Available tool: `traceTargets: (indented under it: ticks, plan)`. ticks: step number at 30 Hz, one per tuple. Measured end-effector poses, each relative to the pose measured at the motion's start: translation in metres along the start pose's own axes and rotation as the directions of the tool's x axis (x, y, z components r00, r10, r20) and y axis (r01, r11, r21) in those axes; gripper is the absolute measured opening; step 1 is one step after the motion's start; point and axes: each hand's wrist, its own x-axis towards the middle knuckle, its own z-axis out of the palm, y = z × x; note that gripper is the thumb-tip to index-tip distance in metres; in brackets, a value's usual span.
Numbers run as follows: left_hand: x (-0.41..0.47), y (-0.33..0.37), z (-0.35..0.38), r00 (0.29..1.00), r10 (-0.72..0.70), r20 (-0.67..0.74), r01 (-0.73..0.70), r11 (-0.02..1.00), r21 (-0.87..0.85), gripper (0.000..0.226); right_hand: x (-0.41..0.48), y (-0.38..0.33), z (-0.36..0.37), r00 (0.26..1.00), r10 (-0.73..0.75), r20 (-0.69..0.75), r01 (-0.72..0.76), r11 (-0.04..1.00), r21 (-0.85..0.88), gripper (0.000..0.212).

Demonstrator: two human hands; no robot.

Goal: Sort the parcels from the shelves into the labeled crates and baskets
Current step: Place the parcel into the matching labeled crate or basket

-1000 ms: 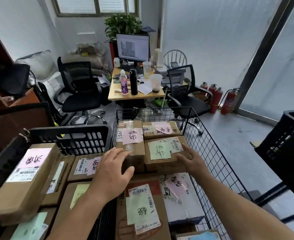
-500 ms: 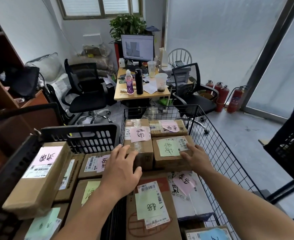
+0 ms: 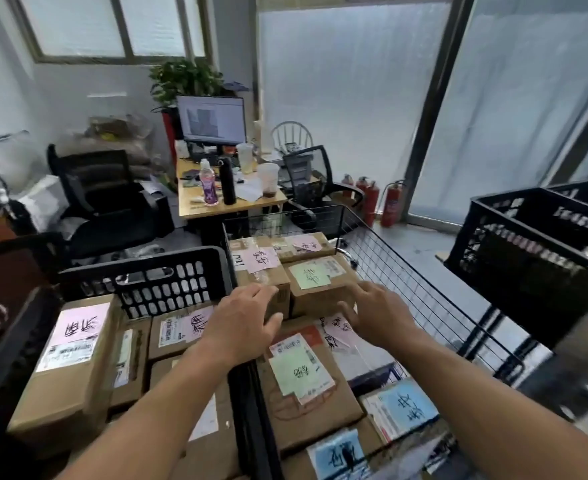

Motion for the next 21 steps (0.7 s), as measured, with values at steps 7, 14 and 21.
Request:
traceTargets:
  ticks: [7,14,21]
  plan:
    - [-0.038,0.022,-0.007,0.973,0.217,0.080,-0.218,0.976,0.007,0.060,-0.111,-0.025,-0.026,0.977,0.214,-0.023,-0.215,0.964,-0.154,0.055]
    - [-0.083,0.093,-0.005,0.869,0.484,0.102,-0.482,0.875,-0.046,0.057,-0.239,-0.033,-0.064,0.889,0.449,-0.090,-0.457,0.877,-0.150,0.062]
    - [-0.155,0.198,0.016,0.710,0.700,0.079,-0.692,0.714,-0.106,0.056,-0.396,-0.017,-0.097,0.713,0.679,-0.175,-0.701,0.696,-0.156,0.050]
